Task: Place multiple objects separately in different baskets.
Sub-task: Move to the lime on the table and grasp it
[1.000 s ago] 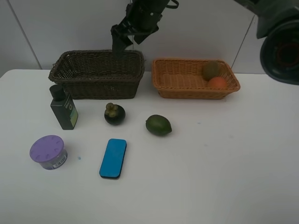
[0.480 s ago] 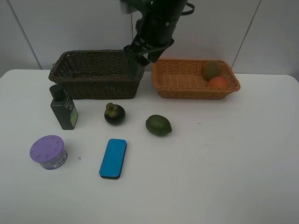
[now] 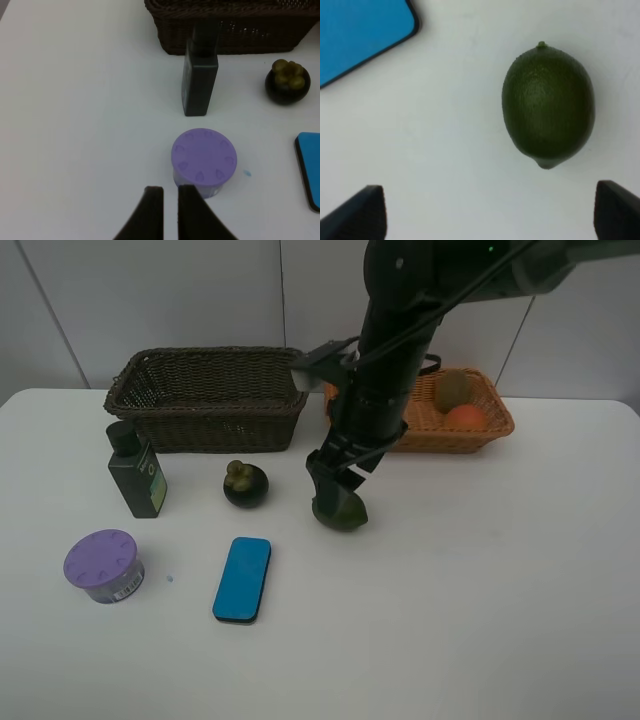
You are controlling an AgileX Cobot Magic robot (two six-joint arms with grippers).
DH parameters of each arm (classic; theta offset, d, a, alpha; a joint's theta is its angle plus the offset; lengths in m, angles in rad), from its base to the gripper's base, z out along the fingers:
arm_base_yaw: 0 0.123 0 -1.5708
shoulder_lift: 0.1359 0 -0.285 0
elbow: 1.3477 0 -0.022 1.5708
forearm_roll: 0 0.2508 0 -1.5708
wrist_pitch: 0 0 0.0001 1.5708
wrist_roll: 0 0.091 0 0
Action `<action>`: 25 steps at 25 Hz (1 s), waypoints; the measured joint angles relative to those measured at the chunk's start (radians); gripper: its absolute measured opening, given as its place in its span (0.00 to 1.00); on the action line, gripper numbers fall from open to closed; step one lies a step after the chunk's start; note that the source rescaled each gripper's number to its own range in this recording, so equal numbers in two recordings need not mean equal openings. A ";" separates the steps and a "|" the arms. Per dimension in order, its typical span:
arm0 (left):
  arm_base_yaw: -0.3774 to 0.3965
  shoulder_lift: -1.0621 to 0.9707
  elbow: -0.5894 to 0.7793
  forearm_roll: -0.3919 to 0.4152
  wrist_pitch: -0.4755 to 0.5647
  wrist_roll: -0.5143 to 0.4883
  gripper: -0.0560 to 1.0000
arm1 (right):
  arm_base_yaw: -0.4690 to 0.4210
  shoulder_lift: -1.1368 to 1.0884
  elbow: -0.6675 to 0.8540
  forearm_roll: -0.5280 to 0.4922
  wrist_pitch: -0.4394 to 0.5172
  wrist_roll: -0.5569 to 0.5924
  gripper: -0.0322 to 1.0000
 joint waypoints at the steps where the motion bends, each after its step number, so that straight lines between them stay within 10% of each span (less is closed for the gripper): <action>1: 0.000 0.000 0.000 0.000 0.000 0.000 0.05 | 0.000 0.000 0.019 0.000 -0.029 -0.001 1.00; 25: 0.000 0.000 0.000 0.000 0.000 -0.006 0.05 | 0.000 0.153 0.074 -0.006 -0.306 -0.050 0.99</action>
